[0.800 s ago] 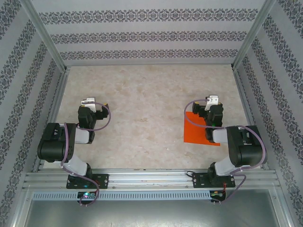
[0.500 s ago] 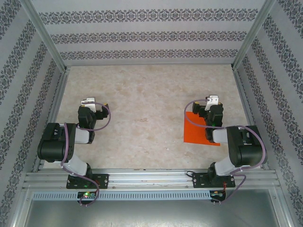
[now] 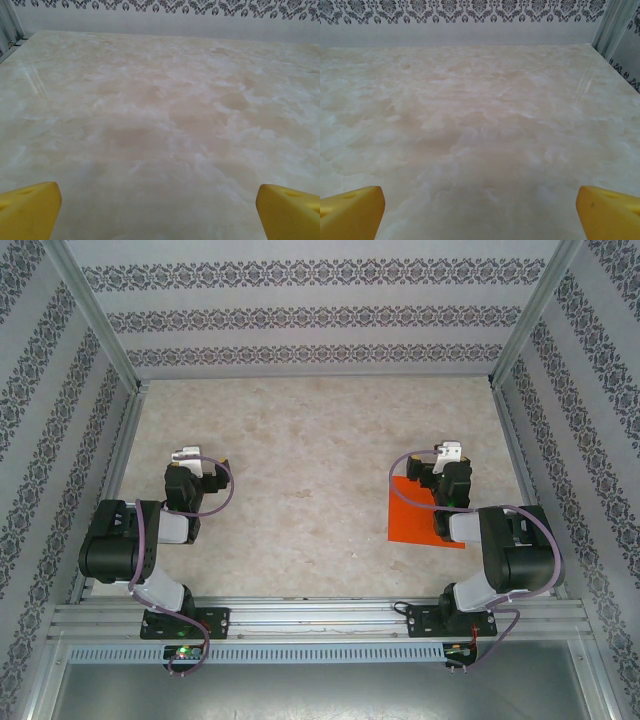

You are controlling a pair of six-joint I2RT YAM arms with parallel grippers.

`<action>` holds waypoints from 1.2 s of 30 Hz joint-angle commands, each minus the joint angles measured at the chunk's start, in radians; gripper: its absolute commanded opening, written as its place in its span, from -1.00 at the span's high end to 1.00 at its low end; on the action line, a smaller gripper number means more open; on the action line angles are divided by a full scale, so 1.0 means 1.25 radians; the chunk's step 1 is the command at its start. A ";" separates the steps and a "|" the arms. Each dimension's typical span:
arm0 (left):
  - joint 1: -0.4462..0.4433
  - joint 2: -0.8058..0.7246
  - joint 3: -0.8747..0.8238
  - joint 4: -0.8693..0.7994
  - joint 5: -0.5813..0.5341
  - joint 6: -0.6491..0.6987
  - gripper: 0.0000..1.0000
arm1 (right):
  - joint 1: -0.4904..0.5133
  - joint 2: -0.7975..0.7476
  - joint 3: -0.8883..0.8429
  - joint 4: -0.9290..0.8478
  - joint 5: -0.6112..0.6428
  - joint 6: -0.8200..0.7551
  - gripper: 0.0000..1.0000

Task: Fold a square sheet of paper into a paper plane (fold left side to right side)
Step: Move the square sheet of paper to the center of the table.

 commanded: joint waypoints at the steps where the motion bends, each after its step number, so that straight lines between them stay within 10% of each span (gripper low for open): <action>1: 0.004 -0.002 0.004 -0.009 0.008 0.013 -1.00 | 0.003 0.007 0.010 0.018 0.003 0.003 -0.97; 8: 0.004 -0.064 -0.001 -0.052 0.025 0.022 -1.00 | -0.003 -0.039 0.012 -0.016 -0.007 0.008 -0.97; 20: 0.004 -0.374 0.205 -0.709 0.102 -0.250 -1.00 | -0.005 -0.361 0.174 -0.668 -0.124 0.225 -0.96; 29: -0.020 -0.448 0.126 -0.764 0.399 -0.547 -0.90 | -0.002 -0.412 0.184 -0.993 -0.319 0.380 -0.96; 36: -0.125 -0.443 0.121 -0.793 0.417 -0.542 -0.62 | 0.046 -0.288 0.148 -0.988 -0.346 0.376 -0.95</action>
